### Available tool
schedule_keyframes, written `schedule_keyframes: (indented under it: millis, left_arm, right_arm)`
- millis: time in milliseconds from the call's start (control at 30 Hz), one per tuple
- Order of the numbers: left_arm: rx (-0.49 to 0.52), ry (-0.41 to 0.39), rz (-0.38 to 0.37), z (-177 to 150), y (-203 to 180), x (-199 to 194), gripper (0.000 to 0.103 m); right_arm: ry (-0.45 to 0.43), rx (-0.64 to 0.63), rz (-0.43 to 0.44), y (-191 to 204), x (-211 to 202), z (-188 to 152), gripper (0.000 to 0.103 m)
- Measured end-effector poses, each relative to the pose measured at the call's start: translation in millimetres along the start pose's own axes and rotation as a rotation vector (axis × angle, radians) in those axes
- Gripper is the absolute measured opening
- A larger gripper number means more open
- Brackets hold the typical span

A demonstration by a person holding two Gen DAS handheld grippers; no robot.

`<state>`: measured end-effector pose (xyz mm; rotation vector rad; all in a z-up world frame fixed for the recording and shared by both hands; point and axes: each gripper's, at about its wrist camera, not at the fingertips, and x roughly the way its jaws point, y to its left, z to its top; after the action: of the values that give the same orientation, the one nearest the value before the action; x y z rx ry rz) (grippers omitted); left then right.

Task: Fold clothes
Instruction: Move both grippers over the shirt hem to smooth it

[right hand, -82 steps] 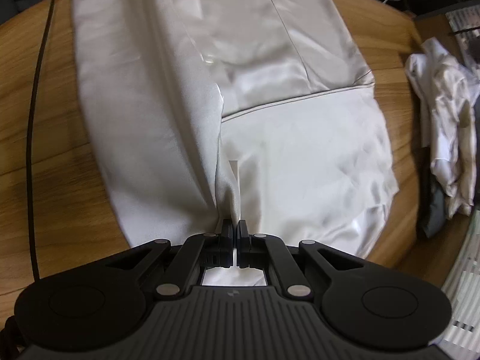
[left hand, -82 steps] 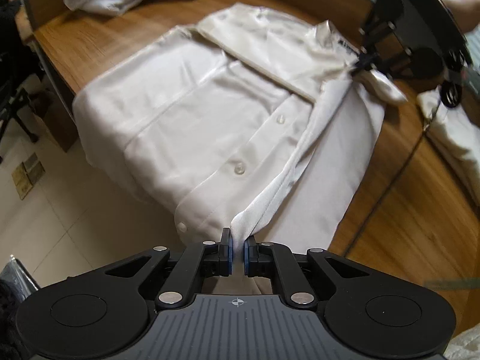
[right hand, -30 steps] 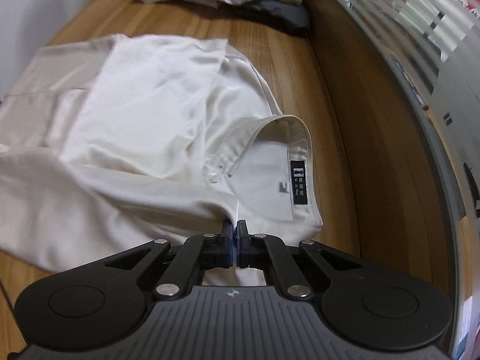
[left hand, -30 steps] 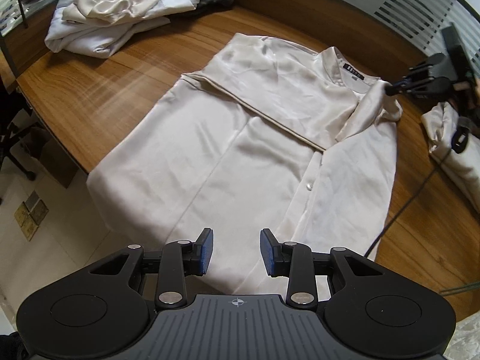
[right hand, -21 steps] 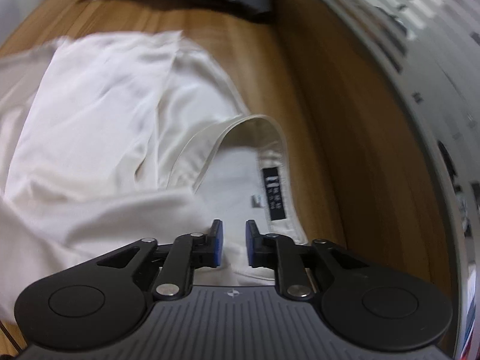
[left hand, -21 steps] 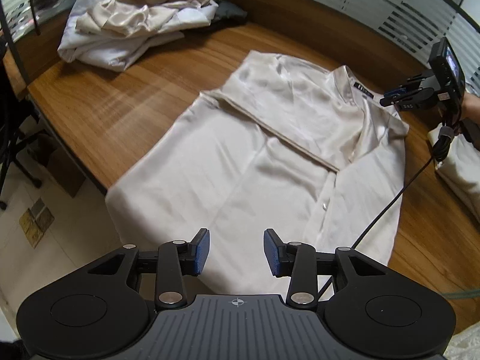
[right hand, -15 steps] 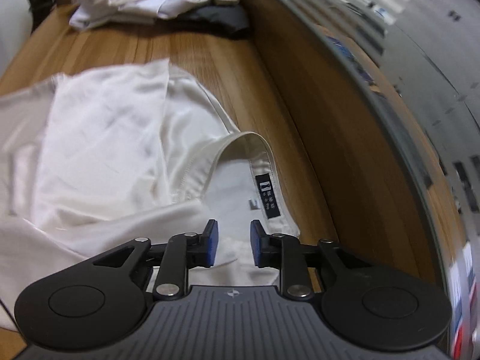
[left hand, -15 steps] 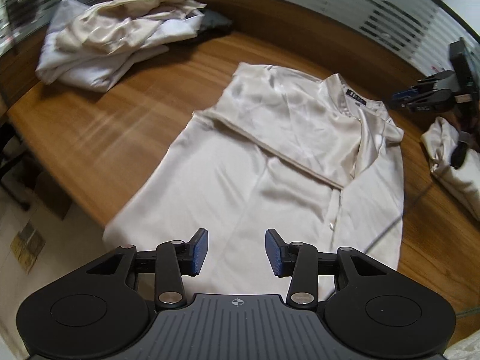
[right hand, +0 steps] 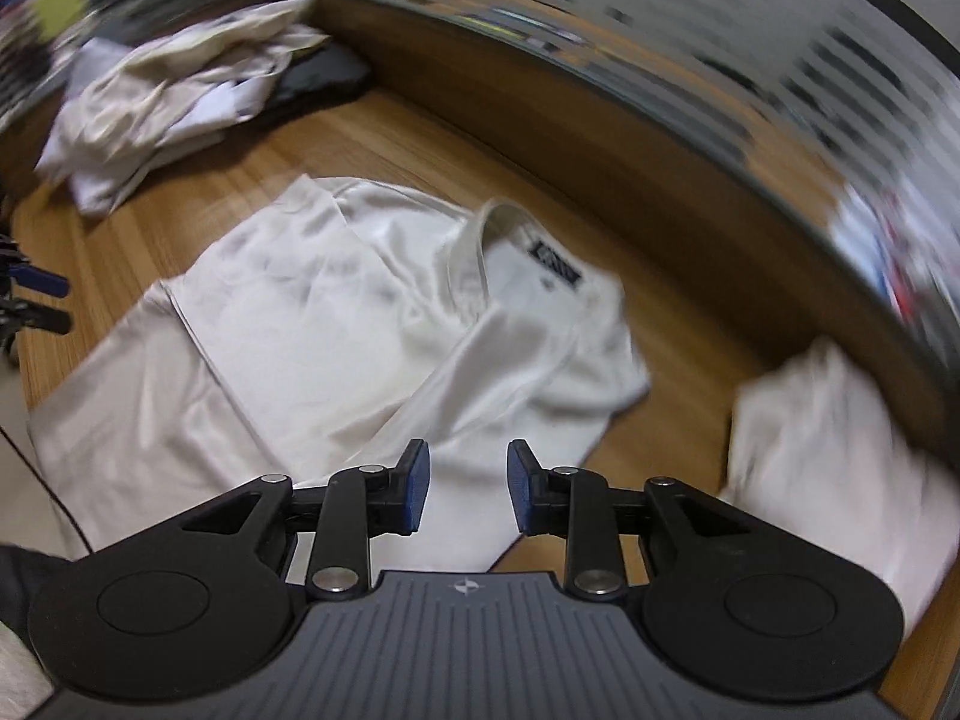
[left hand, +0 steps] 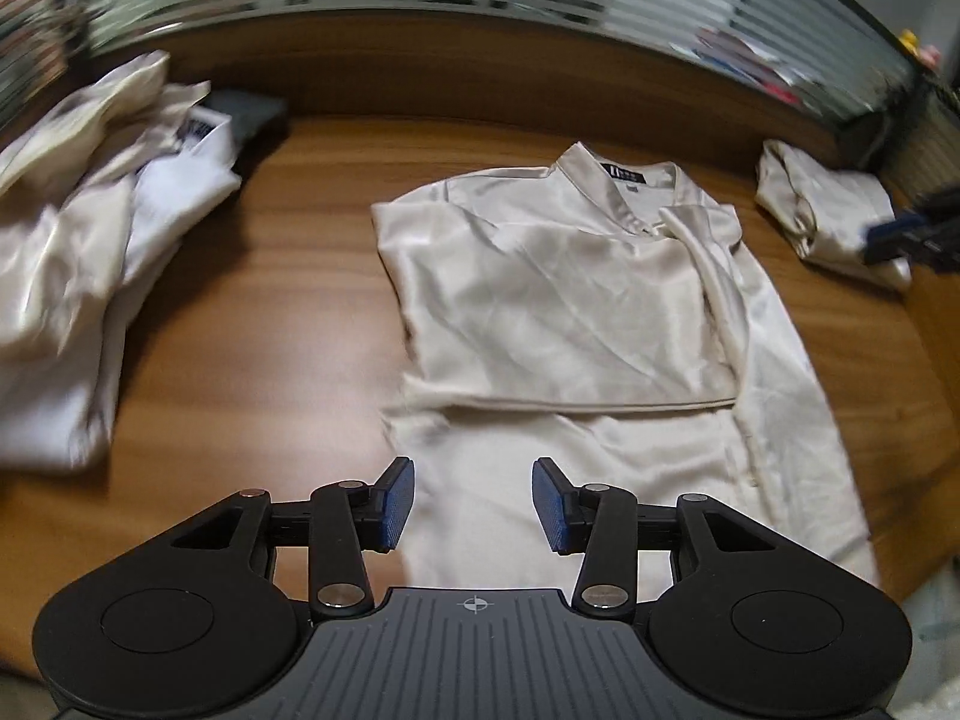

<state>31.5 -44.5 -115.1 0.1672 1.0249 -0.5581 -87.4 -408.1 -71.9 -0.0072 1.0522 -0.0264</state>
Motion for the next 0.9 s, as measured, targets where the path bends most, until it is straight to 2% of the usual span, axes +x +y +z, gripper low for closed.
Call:
schedule_keyframes:
  millis: [167,333,533,700,900]
  left_arm:
    - [-0.001,0.025,-0.044,32.1,38.4,21.1,0.047]
    - [0.003,0.035,-0.036,61.3,62.9,42.9,0.047]
    - [0.019,0.054,-0.080,95.9,80.1,69.0,0.047]
    - [0.084,0.086,-0.121,121.3,87.1,95.2,0.047]
    - [0.258,0.120,-0.166,143.3,83.6,126.3,0.047]
  right_arm:
    - [-0.004,0.206,-0.041,39.9,-26.6,-39.5,0.039]
    - [-0.045,0.309,-0.094,83.0,-36.6,-64.4,0.044]
    - [-0.081,0.431,-0.182,135.6,-35.4,-80.8,0.044]
    - [-0.096,0.551,-0.265,179.5,-25.8,-87.6,0.044]
    - [-0.101,0.720,-0.361,238.8,-4.5,-87.3,0.045]
